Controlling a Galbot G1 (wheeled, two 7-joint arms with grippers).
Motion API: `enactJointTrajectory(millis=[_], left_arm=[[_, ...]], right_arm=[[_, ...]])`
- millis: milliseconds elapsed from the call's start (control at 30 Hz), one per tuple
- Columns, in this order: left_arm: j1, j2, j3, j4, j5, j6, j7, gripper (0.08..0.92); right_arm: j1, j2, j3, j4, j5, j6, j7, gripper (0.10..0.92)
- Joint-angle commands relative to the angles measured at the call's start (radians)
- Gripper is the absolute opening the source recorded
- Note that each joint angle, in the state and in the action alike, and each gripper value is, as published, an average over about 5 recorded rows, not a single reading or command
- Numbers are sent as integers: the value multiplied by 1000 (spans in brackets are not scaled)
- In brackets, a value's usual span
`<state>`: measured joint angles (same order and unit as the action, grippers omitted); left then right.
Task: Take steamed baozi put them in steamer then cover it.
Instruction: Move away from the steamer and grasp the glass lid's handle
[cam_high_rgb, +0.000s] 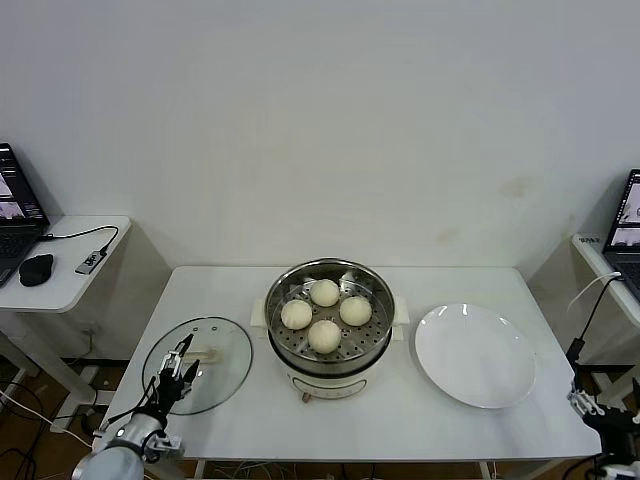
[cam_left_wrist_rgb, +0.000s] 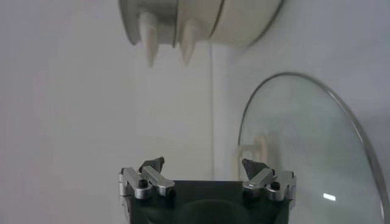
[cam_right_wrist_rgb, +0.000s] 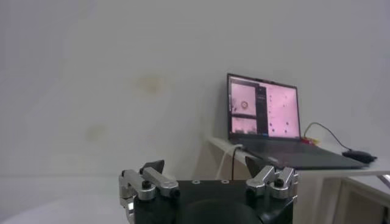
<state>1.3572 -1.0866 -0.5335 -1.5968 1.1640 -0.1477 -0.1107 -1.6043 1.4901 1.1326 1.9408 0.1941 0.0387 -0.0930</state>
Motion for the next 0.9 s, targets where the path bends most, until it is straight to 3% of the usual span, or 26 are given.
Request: enactJointTrajectory(millis=[33,667,900], left_arm=[[-137,0,35,122,41,0,1,823],[-212,-20,43,245,7,-9,-5,819],[-213,-25,45,267,-4,-20,-11,662]], right_arm=[[-12,11,14,-14,-19,-3,3,823],[-7,8,8,-34,-34,0,-9,823],[-8,10,2,-33,-36,2,-14,823]])
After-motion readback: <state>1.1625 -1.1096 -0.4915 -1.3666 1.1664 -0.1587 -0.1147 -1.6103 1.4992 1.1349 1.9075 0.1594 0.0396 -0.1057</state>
